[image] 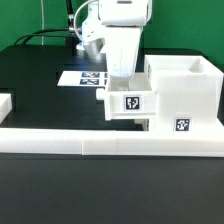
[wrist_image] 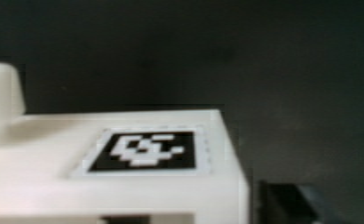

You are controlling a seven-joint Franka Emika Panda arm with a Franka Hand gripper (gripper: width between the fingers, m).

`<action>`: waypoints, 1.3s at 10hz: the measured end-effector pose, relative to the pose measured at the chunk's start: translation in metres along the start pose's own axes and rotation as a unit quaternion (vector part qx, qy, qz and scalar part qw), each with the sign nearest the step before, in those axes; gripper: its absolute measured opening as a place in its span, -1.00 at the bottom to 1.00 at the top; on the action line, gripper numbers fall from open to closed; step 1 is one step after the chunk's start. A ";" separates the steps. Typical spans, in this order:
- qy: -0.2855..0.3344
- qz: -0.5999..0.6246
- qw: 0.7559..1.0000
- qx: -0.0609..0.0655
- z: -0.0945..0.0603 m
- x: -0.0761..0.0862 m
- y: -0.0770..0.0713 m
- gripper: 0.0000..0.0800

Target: Assemble drawer

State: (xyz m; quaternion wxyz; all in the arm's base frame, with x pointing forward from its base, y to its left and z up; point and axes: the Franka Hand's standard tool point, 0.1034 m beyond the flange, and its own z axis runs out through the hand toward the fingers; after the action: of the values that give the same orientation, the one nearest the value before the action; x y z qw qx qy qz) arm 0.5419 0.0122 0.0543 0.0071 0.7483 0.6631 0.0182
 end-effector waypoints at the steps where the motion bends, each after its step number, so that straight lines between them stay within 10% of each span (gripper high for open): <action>1: 0.000 -0.001 1.000 -0.001 -0.001 0.001 0.002 0.14; 4: -0.007 -0.001 1.000 0.003 -0.014 0.000 0.008 0.60; 8: -0.028 -0.032 0.999 0.014 -0.045 -0.031 0.012 0.62; 13: -0.006 -0.062 0.998 0.020 -0.042 -0.051 0.011 0.62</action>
Offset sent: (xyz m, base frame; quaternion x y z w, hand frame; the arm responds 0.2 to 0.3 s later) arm 0.0073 0.0012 0.0237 0.0168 -0.0063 0.0125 0.9998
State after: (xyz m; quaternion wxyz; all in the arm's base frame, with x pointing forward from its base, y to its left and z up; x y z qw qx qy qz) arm 0.5452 -0.0406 0.0955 -0.0026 0.7058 0.7084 0.0000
